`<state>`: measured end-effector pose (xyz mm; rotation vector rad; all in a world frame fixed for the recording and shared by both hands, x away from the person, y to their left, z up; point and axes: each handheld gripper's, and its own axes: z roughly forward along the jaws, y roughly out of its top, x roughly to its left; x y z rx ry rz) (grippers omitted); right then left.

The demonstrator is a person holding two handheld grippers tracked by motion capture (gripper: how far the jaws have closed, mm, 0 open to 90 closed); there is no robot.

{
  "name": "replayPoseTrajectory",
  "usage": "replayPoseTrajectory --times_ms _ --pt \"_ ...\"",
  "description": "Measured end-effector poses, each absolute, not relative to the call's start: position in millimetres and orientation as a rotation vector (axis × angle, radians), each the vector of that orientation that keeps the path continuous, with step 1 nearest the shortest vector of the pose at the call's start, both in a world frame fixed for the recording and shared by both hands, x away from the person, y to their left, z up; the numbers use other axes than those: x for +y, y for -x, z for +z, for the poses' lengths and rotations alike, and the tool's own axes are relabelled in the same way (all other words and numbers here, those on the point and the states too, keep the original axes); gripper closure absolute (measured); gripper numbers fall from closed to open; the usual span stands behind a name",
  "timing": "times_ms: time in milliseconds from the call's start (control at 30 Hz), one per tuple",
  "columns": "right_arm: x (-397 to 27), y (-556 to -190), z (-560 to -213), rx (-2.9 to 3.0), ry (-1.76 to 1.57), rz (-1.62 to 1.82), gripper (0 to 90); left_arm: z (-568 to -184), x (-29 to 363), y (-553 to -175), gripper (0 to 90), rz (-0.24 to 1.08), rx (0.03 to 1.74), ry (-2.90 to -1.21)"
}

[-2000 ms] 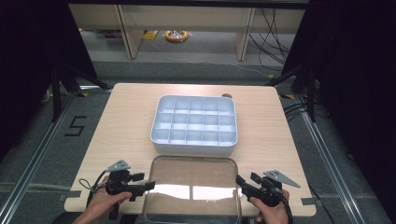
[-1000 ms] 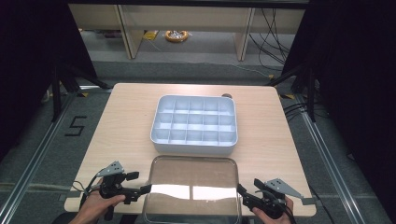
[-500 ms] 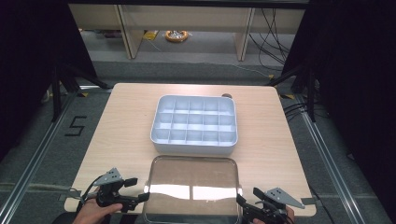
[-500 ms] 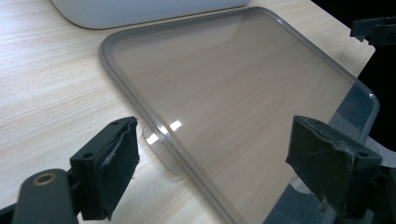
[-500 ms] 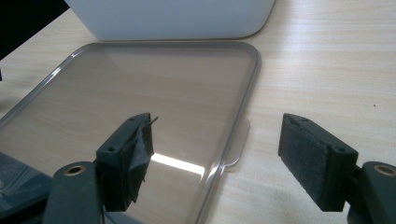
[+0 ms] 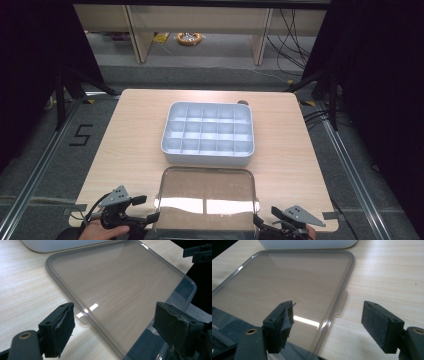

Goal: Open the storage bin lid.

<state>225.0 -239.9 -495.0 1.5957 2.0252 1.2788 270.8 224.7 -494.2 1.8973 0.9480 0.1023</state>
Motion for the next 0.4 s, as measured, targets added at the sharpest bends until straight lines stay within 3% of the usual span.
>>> replayPoseTrajectory --times_ms 400 --pt "-243.9 -228.8 -495.7 2.045 -1.544 1.295 26.3 -494.2 227.3 -273.0 16.5 0.105 0.962 -1.894"
